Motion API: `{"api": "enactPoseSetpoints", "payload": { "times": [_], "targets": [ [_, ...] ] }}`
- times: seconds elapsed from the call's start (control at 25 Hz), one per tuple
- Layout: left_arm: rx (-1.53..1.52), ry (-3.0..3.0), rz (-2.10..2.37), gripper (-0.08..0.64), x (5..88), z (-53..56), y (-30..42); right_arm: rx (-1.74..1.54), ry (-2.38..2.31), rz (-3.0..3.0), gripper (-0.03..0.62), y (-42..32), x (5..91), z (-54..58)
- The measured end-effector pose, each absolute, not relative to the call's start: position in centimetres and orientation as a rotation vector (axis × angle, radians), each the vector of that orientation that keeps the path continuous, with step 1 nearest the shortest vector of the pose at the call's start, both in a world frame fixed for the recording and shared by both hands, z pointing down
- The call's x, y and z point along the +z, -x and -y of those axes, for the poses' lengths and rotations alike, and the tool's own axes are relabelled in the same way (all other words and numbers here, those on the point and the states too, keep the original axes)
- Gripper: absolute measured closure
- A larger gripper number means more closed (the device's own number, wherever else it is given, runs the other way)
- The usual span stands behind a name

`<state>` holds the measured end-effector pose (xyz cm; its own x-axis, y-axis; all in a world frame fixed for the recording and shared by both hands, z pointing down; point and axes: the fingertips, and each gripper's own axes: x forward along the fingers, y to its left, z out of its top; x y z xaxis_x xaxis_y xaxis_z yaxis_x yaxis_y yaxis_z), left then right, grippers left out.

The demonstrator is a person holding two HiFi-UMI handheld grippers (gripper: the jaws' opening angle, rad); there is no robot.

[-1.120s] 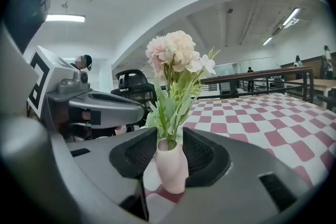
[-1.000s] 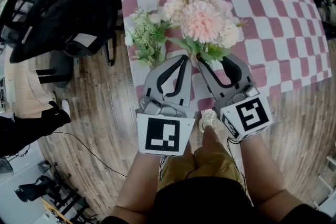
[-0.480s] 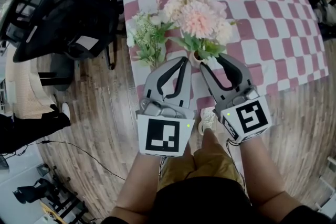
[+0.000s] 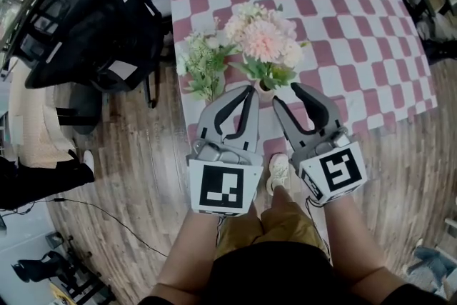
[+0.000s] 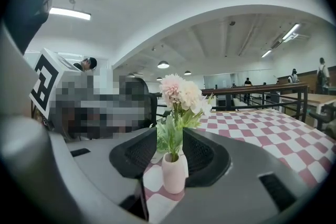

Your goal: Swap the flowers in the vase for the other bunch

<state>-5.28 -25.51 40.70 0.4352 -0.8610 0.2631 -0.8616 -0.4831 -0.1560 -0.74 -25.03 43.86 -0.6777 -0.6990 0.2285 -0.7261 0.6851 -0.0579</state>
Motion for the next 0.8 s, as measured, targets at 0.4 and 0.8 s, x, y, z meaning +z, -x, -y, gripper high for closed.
{"api": "enactPoseSetpoints", "payload": {
  "times": [0.4,0.8],
  "targets": [
    [0.449,-2.709,1.609,0.551,37.2,25.5,5.2,0.110,-1.136,2.768,0.463,1.4,39.0,24.7],
    [0.428,-2.770,1.612,0.551,33.7,24.6,5.2,-0.010,-1.083,2.877,0.550,2.6,33.3,23.2]
  ]
}}
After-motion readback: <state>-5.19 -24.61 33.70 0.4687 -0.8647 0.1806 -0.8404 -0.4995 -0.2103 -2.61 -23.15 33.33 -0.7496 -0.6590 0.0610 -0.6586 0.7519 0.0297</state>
